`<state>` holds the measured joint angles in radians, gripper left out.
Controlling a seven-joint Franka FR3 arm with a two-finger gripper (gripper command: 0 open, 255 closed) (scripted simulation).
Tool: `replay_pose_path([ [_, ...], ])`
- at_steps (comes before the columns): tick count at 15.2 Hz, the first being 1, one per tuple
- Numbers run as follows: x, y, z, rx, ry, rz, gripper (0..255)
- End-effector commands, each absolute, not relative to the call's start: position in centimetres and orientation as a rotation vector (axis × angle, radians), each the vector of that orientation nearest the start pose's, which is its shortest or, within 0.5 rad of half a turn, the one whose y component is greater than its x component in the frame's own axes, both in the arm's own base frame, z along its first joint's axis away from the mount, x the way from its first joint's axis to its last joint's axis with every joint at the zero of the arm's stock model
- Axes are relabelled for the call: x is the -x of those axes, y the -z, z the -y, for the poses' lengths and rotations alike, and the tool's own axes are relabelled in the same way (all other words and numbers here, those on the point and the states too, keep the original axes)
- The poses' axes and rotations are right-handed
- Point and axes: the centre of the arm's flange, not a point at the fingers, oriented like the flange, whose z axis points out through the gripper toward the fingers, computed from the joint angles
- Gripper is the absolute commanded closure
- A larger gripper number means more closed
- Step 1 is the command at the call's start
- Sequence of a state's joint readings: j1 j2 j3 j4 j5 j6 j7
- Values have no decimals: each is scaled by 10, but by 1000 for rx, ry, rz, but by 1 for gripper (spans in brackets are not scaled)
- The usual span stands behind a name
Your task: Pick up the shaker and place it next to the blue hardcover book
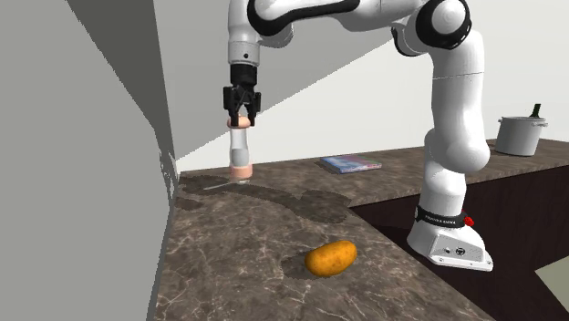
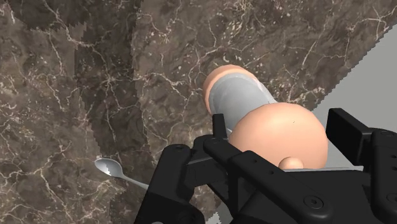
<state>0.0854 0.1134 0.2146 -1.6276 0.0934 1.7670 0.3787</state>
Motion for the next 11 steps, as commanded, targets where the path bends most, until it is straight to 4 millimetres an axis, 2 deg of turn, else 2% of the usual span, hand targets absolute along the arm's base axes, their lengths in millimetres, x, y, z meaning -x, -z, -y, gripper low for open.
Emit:
replay_pose_path([
  [1, -573, -562, -180, 3019, -18, -147, 255],
  [11, -573, -615, -180, 3019, -18, -147, 255],
])
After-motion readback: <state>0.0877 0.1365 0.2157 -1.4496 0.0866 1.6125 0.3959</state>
